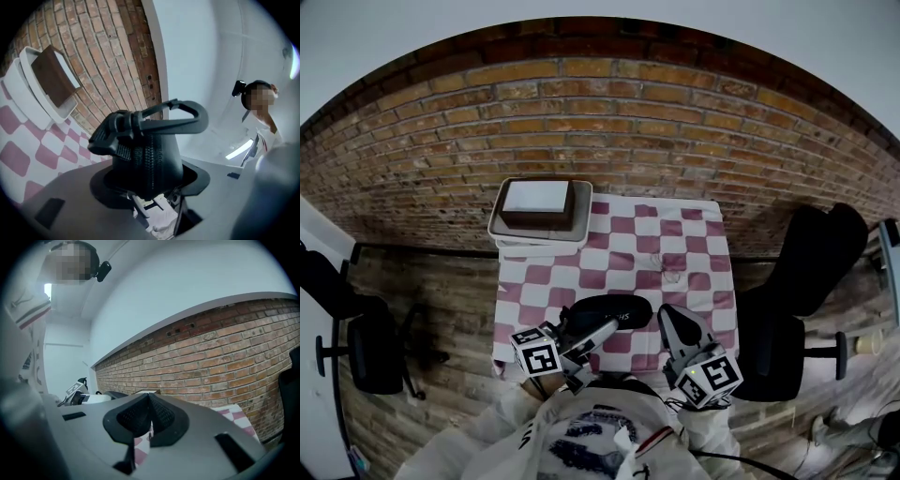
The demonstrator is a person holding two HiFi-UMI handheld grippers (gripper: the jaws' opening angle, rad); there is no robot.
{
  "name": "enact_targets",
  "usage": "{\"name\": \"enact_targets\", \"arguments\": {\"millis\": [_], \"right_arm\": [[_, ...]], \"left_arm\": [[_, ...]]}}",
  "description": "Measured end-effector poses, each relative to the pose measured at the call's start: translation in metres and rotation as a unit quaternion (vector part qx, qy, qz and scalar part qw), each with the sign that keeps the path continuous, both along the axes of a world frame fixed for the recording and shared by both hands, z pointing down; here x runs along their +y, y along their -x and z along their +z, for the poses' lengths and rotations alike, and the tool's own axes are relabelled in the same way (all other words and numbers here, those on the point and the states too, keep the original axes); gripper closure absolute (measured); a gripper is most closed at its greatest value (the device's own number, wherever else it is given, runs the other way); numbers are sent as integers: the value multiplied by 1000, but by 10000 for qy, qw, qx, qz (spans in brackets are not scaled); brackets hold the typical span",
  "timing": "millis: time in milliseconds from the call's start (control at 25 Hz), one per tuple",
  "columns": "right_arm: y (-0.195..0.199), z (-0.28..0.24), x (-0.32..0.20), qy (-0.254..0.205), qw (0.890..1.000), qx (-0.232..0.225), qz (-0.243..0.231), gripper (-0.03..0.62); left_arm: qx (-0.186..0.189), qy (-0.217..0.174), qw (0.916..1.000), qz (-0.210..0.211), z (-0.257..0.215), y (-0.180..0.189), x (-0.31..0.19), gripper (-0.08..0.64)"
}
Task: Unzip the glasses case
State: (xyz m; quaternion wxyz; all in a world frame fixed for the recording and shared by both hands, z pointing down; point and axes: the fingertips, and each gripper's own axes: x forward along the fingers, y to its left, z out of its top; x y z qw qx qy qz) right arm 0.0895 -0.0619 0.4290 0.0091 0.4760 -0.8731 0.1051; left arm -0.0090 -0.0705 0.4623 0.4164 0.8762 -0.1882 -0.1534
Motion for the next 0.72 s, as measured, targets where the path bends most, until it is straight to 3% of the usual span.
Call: {"name": "enact_targets", "arguments": {"millis": [720], "right_arm": [[-9,37,9,433,9975,528,-185,575]], "left_arm": [[798,663,9946,89,11,2,0,305]]}}
